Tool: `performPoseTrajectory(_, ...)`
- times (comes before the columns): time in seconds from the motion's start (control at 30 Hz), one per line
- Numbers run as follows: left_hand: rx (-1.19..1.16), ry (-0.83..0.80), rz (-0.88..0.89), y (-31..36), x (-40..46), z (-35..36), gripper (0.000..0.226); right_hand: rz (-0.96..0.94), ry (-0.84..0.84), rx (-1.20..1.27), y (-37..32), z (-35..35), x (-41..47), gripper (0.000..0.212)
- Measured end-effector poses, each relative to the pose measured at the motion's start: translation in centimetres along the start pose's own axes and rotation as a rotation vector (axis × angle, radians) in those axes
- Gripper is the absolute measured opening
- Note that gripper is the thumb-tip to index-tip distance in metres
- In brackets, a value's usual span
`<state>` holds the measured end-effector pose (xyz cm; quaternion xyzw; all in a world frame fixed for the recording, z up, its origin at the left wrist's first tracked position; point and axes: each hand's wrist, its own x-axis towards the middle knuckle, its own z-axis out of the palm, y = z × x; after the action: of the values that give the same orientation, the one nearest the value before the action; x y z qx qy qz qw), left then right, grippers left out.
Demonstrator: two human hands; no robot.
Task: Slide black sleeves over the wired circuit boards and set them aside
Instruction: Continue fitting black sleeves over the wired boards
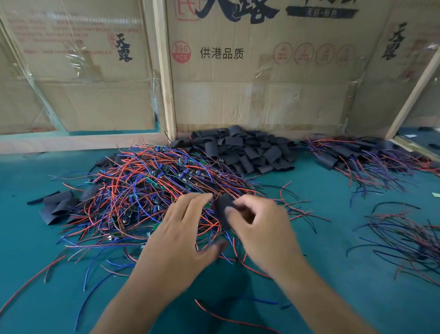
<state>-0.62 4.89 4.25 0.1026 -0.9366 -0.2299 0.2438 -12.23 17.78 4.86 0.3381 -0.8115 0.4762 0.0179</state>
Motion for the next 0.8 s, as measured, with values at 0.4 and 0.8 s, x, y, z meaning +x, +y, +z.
performPoseTrajectory(0.4, -0.390, 0.005, -0.020, 1.0, -0.1, 0.0, 0.051, 0.369, -0.427, 0.967, 0.3, 0.0, -0.5, 0.051)
performPoseTrajectory(0.8, -0.072, -0.208, -0.034, -1.6, 0.1, -0.4, 0.063, 0.317, -0.412, 0.813, 1.3, -0.5, -0.2, 0.019)
